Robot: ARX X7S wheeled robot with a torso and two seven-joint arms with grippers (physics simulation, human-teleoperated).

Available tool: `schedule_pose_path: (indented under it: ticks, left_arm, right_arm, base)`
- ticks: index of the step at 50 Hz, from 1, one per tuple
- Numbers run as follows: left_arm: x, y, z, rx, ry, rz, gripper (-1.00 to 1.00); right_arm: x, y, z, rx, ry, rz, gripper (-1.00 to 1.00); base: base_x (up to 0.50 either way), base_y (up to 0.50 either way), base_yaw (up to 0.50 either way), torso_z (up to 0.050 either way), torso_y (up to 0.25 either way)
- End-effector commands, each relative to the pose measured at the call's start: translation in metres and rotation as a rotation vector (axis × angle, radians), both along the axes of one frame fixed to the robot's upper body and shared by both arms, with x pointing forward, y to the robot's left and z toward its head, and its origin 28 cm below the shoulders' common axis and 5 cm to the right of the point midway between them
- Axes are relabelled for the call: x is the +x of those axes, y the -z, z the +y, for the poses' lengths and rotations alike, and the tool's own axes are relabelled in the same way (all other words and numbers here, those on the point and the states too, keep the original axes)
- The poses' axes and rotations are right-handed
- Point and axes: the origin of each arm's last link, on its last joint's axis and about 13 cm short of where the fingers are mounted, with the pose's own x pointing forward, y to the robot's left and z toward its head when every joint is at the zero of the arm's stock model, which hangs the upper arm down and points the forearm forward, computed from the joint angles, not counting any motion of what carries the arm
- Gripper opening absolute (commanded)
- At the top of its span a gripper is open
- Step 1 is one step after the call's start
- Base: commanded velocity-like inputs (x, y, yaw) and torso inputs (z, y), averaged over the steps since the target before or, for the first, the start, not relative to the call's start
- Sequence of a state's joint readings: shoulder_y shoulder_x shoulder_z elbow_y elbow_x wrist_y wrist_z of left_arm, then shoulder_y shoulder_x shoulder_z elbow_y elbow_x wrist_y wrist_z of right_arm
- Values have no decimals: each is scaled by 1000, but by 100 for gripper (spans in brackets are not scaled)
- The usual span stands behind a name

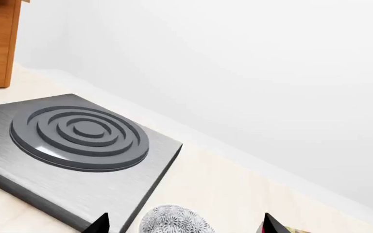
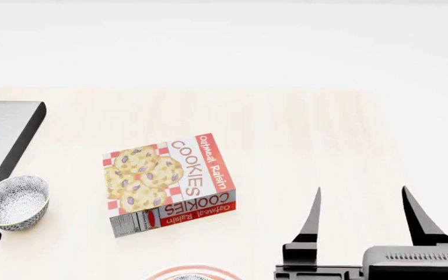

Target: Pick the akita bowl next to the plate and place it on the plate.

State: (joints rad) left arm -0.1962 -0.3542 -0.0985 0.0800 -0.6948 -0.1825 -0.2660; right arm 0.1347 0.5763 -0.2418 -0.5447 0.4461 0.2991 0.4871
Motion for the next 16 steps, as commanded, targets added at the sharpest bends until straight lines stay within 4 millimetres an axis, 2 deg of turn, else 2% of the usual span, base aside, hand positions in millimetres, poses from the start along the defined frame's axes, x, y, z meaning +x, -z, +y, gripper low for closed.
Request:
schedule_pose_path:
  ticks: [1, 16]
  left_arm:
    - [0, 0, 0, 1, 1, -1, 100]
    - [1, 1, 1, 2, 1, 0, 100]
  right_arm:
    - [-3, -4, -2, -32, 30, -44, 100]
    - [-9, -13, -11, -65, 106, -101, 100]
  base:
    - [0, 0, 0, 0, 0]
    - [0, 0, 0, 0, 0]
